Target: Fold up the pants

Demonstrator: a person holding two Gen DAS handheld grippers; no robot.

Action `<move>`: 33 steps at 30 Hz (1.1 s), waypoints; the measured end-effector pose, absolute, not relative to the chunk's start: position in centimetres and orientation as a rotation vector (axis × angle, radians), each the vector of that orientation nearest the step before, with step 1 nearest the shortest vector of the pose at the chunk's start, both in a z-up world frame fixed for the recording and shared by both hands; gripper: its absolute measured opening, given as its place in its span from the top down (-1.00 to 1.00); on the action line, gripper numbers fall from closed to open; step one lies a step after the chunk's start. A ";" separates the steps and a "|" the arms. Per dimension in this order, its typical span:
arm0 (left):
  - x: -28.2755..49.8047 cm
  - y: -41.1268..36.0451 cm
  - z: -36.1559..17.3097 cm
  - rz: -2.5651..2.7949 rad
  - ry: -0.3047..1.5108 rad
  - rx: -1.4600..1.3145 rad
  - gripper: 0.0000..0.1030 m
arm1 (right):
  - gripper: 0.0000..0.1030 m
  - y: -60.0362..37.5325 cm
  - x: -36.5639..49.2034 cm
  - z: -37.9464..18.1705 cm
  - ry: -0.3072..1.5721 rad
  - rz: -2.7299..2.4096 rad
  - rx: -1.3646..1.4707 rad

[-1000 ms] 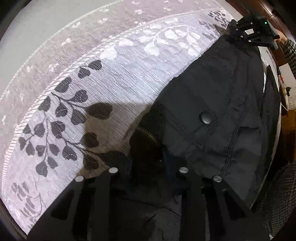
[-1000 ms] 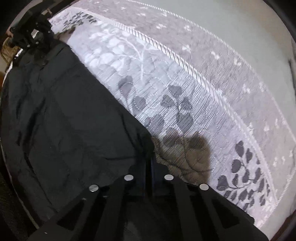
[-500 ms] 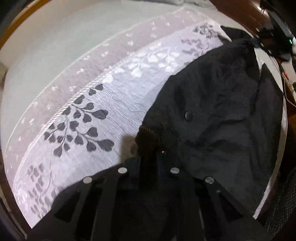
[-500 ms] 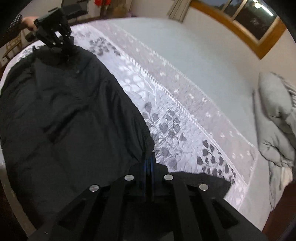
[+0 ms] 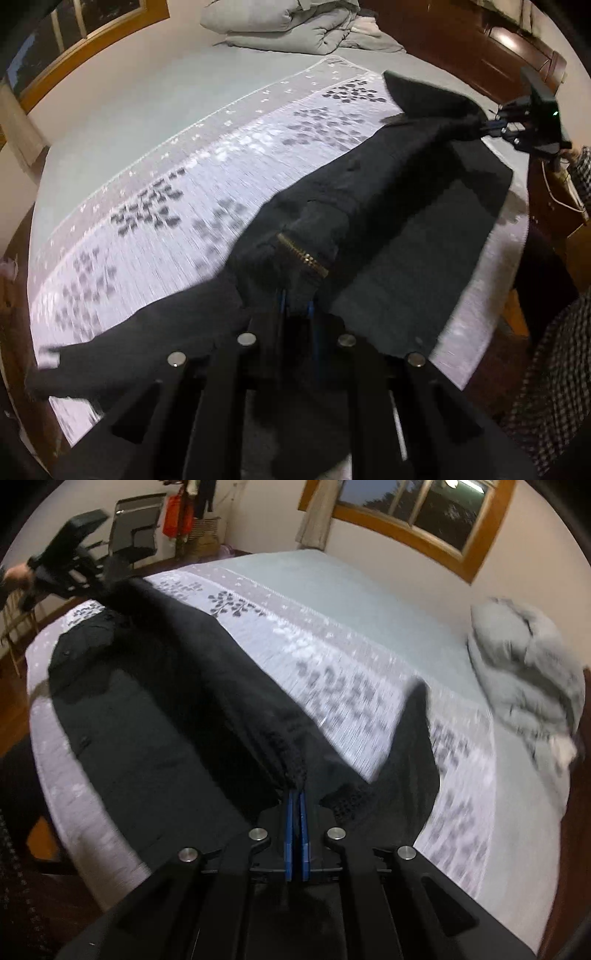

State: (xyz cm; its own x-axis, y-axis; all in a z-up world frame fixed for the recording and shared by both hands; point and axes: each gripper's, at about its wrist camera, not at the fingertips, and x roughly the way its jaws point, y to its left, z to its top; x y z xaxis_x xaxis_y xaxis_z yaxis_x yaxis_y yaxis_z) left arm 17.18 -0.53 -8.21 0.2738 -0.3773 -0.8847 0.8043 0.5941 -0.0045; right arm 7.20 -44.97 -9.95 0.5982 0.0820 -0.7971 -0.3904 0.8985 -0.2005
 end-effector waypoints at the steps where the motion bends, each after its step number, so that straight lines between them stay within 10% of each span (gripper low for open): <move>1: 15.9 0.0 -8.3 -0.841 1.016 0.474 0.81 | 0.94 -44.9 6.3 -10.5 0.905 0.280 -0.358; 9: 8.7 1.8 -16.0 -0.772 1.171 0.321 0.77 | 0.85 -43.9 1.1 -18.4 1.075 0.255 -0.302; 12: 7.5 2.1 -19.1 -0.719 1.203 0.311 0.71 | 0.41 -43.6 0.2 -20.8 1.117 0.262 -0.275; 17: 6.5 3.2 -17.4 -0.734 1.166 0.093 -0.41 | -0.15 -43.3 -1.9 -18.6 1.089 0.294 -0.266; 20: 6.1 3.6 -14.8 -0.698 1.058 0.119 -0.72 | -0.23 -44.0 -2.4 -15.1 1.002 0.256 -0.212; 23: 7.3 4.4 -14.1 -0.549 1.007 0.164 -0.77 | -0.50 -44.0 -1.4 -12.6 0.876 0.122 -0.221; 33: 9.9 3.4 -18.7 -0.232 1.016 0.281 -0.79 | -0.46 -38.1 9.5 -17.5 0.845 -0.109 -0.430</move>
